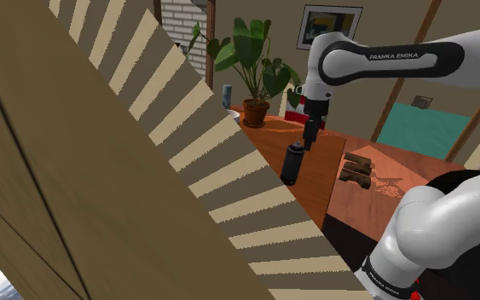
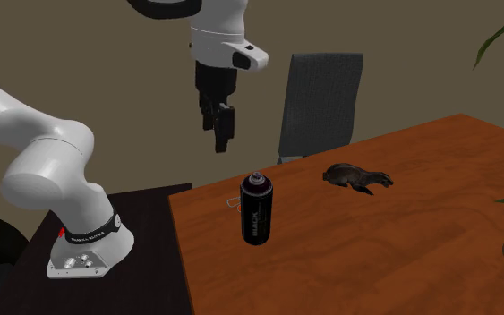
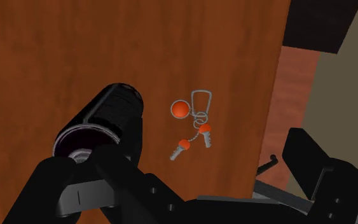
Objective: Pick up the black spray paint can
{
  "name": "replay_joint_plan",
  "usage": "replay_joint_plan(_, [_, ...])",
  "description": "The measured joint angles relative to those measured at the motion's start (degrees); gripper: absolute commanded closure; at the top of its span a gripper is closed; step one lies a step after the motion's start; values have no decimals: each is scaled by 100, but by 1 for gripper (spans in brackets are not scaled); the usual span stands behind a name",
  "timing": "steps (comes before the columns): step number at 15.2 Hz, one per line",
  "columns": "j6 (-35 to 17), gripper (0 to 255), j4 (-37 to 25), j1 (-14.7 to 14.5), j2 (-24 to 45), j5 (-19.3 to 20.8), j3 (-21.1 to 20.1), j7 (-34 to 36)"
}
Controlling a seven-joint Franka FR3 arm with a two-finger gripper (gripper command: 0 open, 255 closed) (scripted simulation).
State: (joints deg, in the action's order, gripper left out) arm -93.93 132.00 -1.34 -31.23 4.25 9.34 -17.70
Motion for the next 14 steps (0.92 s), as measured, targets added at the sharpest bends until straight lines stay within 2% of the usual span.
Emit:
replay_joint_plan(8, [-6,0,-1265,-70,1769,699,614,-2053])
replay_joint_plan(14, [-419,0,-1037,-67,2005,764,672,-2218])
